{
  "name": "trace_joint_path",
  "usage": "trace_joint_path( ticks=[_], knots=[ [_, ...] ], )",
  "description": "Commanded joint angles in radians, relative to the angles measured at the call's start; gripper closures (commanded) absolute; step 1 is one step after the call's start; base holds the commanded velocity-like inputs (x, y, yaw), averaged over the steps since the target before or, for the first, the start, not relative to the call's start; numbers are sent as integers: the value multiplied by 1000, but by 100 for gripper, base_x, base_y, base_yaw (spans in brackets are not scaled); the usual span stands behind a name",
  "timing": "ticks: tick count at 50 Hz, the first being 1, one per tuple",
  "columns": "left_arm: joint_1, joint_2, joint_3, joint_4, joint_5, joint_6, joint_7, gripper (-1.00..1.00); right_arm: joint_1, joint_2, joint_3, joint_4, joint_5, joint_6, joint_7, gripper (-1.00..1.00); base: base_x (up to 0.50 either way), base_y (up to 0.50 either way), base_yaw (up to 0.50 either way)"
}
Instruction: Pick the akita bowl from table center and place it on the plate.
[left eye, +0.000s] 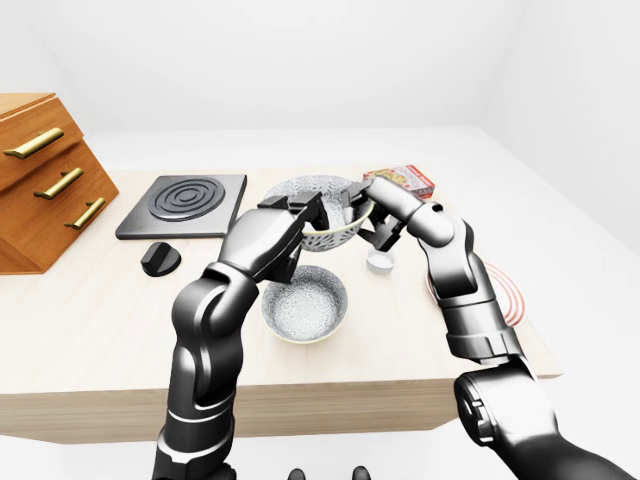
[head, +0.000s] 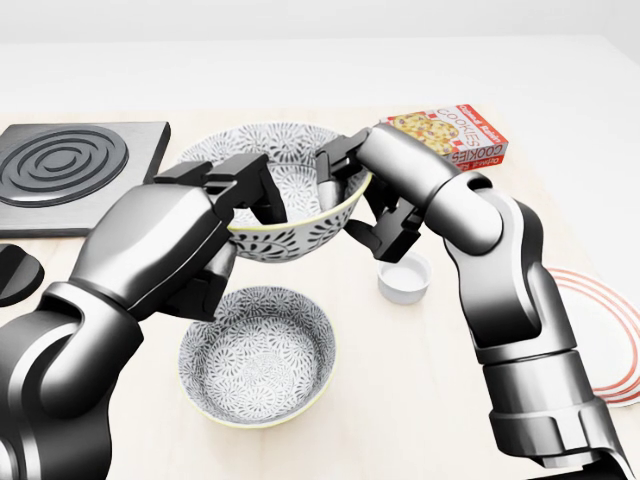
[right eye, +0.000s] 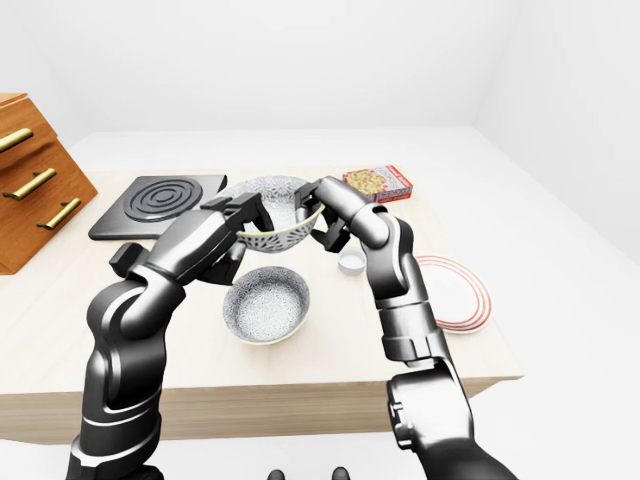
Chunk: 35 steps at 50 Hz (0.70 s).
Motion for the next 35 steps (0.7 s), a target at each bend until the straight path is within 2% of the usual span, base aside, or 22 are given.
trace_joint_path(
  ticks=[1,14,16,17,19,21,27,28,29,33,34,35],
  knots=[
    [2,-3,3,-13,-12,-5,0,100,20,0,0,-31,49,0,-26,100,0,0,0],
    [-2,1,9,-6,-9,0,0,97,76,-15,-14,-125,57,0,6,100,0,0,0],
    [-3,3,10,-3,-9,1,0,87,82,-16,-15,-133,57,0,9,100,0,0,0],
    [-5,3,11,-2,-9,2,0,69,87,-17,-15,-139,57,0,11,100,0,0,0],
    [-7,5,12,2,-10,2,0,13,93,-17,-15,-149,57,0,15,100,0,0,0],
    [-7,8,14,8,-10,-2,0,-96,102,-17,-16,-156,58,0,17,100,0,0,0],
    [-11,9,21,7,-19,12,0,-100,88,-16,-14,-127,56,0,6,100,0,0,0],
    [-15,-1,28,-4,-34,37,0,-100,76,-15,-13,-104,56,0,-3,100,0,0,0],
    [-16,-22,33,-24,-69,37,0,-100,68,-14,-12,-89,56,0,-9,100,0,0,0],
    [-23,-54,40,-108,-213,37,0,-100,69,-20,-18,-88,62,0,-12,100,0,0,0],
    [-43,-89,60,-175,-288,37,0,-100,76,-25,-23,-95,64,0,-10,100,0,0,0],
    [-57,-83,63,-199,-321,37,0,-100,78,-27,-25,-96,66,0,-11,100,0,0,0]
  ],
)
